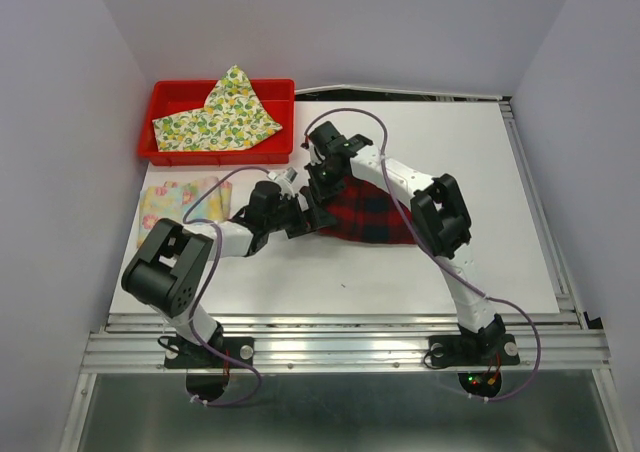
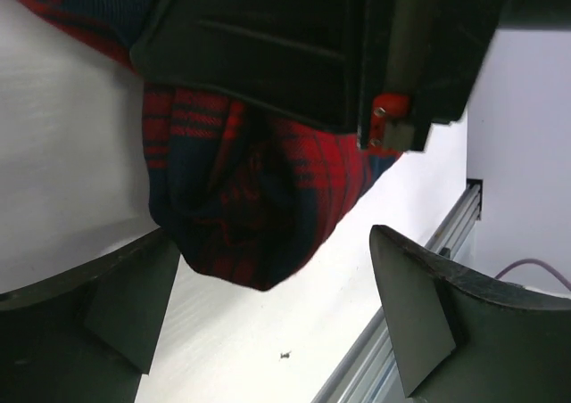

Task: Fold and stack the skirts
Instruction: Neatly place the folded skirt to the corner

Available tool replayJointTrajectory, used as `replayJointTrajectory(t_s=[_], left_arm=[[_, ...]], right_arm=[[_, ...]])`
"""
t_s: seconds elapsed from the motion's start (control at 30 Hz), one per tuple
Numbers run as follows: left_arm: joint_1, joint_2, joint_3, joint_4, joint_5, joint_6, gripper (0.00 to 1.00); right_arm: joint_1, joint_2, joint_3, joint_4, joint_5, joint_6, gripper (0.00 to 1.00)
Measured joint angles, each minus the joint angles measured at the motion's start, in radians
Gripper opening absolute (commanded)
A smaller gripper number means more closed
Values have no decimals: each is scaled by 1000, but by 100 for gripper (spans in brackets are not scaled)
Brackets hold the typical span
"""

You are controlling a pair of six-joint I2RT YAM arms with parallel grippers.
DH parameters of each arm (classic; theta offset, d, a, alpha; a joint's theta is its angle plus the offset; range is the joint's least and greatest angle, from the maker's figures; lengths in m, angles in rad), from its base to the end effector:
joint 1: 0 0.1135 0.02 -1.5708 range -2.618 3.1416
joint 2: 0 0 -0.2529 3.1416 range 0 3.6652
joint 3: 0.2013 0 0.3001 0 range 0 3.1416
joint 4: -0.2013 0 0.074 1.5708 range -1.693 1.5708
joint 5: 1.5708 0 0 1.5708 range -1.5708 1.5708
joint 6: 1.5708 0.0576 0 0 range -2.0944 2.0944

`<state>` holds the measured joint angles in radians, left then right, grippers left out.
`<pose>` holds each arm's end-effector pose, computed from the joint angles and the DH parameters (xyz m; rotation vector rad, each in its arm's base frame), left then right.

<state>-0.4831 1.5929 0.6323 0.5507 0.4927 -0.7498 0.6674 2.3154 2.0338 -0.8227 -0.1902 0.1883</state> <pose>0.3041 -0.1903 0.1100 0.0651 2.1635 -1.2479 0.4247 0.3485 0.1588 -0.7131 2.6570 0.5098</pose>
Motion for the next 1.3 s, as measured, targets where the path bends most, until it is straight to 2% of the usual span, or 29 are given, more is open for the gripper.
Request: replayJointTrajectory(t_s=[0.3, 0.57, 0.67, 0.7, 0.73, 0.77, 0.8, 0.83, 0.87, 0.9, 0.93, 1.0, 1.13, 1.2, 1.3], left_arm=[[-4, 140, 45, 84, -13, -58, 98], [-6, 180, 39, 201, -7, -106, 97], [-4, 209, 33, 266, -5, -132, 83], [-1, 220, 33, 281, -5, -139, 72], [2, 235, 33, 298, -4, -148, 65], [6, 247, 33, 309, -2, -156, 51], [9, 257, 33, 324, 0, -165, 46], [14, 269, 33, 341, 7, -174, 40], [20, 277, 33, 354, 16, -175, 30], [25, 280, 33, 360, 23, -180, 25], [30, 280, 33, 364, 29, -182, 20], [47, 278, 30, 351, 33, -185, 0], [98, 223, 28, 216, 21, -150, 0], [119, 177, 28, 144, 19, -115, 0], [156, 98, 39, -16, 5, -31, 0]], right_arm=[[0, -25, 0, 0, -41, 29, 1], [-13, -64, -2, 4, -62, 50, 1], [-12, -72, -5, 9, -75, 63, 1], [-12, -73, -5, 12, -79, 66, 1], [-14, -74, -8, 16, -84, 71, 1], [-14, -74, -12, 18, -91, 76, 1], [-13, -75, -18, 21, -96, 78, 5], [-12, -75, -20, 24, -100, 78, 15], [-13, -75, -21, 24, -104, 79, 33], [-13, -75, -21, 26, -106, 82, 49], [-13, -76, -21, 34, -111, 76, 58], [-26, -83, -16, 48, -100, 68, 90], [-99, -128, -14, 45, -107, 51, 92], [-163, -174, -28, 55, -116, 38, 99], [-291, -299, -108, 97, -131, 8, 100]])
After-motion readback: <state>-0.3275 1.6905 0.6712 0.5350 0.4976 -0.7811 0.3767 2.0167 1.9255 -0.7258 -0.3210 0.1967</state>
